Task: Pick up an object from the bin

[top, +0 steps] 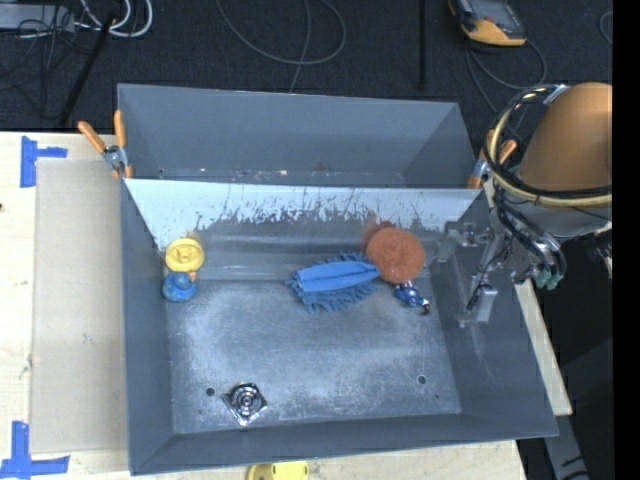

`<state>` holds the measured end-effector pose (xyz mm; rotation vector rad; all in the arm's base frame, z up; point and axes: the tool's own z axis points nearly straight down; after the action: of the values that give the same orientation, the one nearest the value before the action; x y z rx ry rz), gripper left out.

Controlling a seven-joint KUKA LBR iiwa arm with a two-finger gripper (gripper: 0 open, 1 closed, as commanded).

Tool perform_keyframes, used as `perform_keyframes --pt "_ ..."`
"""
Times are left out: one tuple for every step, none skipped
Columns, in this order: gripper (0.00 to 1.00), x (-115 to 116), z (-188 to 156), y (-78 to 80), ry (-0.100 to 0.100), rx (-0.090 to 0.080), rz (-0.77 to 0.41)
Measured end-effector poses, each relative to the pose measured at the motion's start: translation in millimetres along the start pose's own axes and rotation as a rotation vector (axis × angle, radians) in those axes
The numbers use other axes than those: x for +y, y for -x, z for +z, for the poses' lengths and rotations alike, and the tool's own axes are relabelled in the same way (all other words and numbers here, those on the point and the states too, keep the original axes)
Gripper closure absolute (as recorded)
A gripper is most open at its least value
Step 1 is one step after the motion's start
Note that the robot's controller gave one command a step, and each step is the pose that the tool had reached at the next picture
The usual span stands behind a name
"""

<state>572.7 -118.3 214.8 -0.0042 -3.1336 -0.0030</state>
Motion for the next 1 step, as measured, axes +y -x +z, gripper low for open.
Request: perform_keyframes --pt "0.0 0.5 -4.9 1.4 -0.002 -0.008 -0.003"
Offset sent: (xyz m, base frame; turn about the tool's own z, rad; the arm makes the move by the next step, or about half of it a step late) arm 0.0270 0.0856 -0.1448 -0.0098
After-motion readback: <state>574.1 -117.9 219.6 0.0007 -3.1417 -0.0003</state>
